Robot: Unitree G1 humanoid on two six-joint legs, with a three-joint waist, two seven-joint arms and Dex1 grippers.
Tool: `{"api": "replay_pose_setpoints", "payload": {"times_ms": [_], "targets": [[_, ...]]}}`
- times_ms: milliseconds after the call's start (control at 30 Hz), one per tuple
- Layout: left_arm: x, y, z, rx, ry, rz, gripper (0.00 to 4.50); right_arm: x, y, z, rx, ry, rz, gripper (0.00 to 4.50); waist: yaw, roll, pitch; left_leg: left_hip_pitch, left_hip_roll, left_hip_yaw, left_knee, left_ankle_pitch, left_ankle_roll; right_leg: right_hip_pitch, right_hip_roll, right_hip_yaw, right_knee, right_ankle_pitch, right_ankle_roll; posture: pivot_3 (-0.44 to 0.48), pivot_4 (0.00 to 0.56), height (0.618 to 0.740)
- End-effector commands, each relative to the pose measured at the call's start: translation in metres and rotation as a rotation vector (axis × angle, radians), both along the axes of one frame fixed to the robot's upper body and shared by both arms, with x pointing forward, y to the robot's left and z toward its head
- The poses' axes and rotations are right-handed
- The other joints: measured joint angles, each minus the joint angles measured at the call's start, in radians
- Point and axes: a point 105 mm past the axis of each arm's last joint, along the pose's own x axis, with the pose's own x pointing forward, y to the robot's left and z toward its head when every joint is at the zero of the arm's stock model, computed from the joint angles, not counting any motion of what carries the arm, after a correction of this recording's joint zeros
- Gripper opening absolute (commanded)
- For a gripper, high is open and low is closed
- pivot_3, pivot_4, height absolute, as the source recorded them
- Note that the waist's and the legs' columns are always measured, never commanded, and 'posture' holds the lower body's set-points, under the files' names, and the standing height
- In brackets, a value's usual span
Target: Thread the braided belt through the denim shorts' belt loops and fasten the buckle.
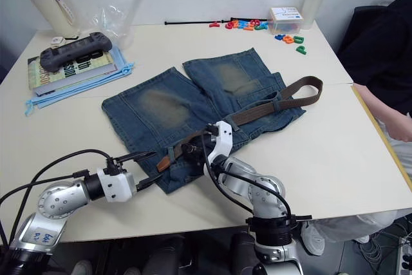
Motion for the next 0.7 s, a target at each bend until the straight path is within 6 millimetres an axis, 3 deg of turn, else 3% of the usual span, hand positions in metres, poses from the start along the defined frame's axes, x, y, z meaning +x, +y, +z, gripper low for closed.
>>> {"api": "replay_pose_setpoints", "payload": {"times_ms": [33, 267, 300, 367, 533, 567, 700], "targets": [[0.0068, -0.0021, 0.0019, 0.028, -0.074, -0.008, 3.24, -0.0048, 0.0073, 0.0084, 0.031, -0.016, 0.031, 0.00, 0.000, 0.000, 0.000, 0.000, 0.000, 0.000, 0.000, 0.000, 0.000, 0.000, 0.000, 0.000, 0.000, 0.000, 0.000, 0.000, 0.150, 0.713], [0.0092, -0.0073, -0.0021, 0.022, -0.089, -0.018, 3.24, -0.0045, 0.0063, 0.0106, 0.035, -0.018, 0.024, 0.00, 0.000, 0.000, 0.000, 0.000, 0.000, 0.000, 0.000, 0.003, 0.004, 0.000, 0.000, -0.001, 0.000, 0.000, 0.000, 0.000, 0.150, 0.713], [0.0087, -0.0078, -0.0024, 0.022, -0.087, -0.020, 2.84, -0.0046, 0.0062, 0.0107, 0.036, -0.017, 0.023, 0.00, 0.000, 0.000, 0.000, 0.000, 0.000, 0.000, 0.000, 0.003, 0.004, 0.000, 0.000, -0.001, 0.000, 0.000, 0.000, 0.000, 0.150, 0.713], [0.0079, -0.0083, -0.0034, 0.026, -0.084, -0.026, 2.45, -0.0049, 0.0059, 0.0107, 0.035, -0.016, 0.022, 0.00, 0.000, 0.000, 0.000, 0.000, 0.000, 0.000, 0.000, 0.003, 0.004, 0.000, 0.000, -0.001, 0.000, 0.000, 0.000, 0.000, 0.150, 0.713], [0.0075, -0.0085, -0.0050, 0.035, -0.085, -0.031, 0.30, -0.0054, 0.0057, 0.0102, 0.033, -0.013, 0.023, 0.00, 0.001, 0.000, 0.000, 0.000, 0.000, 0.000, 0.000, 0.003, 0.004, 0.001, 0.000, -0.001, 0.000, 0.000, 0.000, 0.000, 0.150, 0.713], [0.0074, -0.0086, -0.0052, 0.036, -0.085, -0.031, 0.05, -0.0055, 0.0056, 0.0101, 0.033, -0.012, 0.023, 0.00, 0.001, 0.000, 0.000, 0.000, 0.000, 0.000, 0.000, 0.003, 0.004, 0.001, 0.000, -0.001, 0.000, 0.000, 0.000, 0.000, 0.150, 0.713], [0.0068, -0.0079, -0.0063, 0.046, -0.091, -0.029, 0.05, -0.0056, 0.0047, 0.0095, 0.021, -0.013, 0.025, 0.00, 0.001, 0.000, 0.000, 0.001, 0.000, 0.000, 0.000, 0.003, 0.004, 0.001, 0.000, -0.001, 0.000, 0.000, 0.000, 0.000, 0.150, 0.713]]}}
